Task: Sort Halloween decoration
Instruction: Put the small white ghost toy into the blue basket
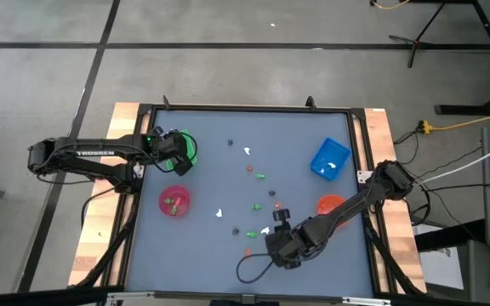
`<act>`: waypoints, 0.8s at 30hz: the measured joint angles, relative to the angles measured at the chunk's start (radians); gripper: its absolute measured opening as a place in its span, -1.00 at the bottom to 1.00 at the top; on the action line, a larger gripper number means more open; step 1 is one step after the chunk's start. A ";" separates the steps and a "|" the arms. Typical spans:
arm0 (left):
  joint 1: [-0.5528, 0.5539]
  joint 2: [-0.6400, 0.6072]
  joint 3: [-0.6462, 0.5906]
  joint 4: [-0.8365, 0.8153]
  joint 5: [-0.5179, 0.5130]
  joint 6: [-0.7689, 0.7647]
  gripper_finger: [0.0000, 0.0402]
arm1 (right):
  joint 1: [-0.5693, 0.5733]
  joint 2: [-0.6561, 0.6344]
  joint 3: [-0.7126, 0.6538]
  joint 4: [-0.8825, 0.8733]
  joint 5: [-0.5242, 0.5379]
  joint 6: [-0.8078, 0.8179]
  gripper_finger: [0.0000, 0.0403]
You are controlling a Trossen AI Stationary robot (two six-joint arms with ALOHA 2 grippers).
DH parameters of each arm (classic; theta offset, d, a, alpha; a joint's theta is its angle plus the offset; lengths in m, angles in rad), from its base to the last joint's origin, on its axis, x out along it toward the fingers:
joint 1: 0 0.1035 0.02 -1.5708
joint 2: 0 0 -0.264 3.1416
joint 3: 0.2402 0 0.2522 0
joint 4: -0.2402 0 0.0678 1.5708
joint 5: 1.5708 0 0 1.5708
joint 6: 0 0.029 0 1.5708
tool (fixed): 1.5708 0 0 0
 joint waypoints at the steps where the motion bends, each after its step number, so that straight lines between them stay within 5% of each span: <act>1: 0.000 0.000 0.000 0.000 0.000 0.000 -0.13 | 0.000 0.000 0.022 -0.036 0.015 -0.006 -0.67; 13: 0.000 0.000 0.000 0.000 0.000 0.000 -0.13 | -0.029 -0.050 0.143 -0.394 0.141 -0.050 -0.67; 24: 0.000 0.000 0.000 0.000 0.000 0.000 -0.13 | -0.205 -0.458 -0.179 -0.400 0.223 0.011 -0.67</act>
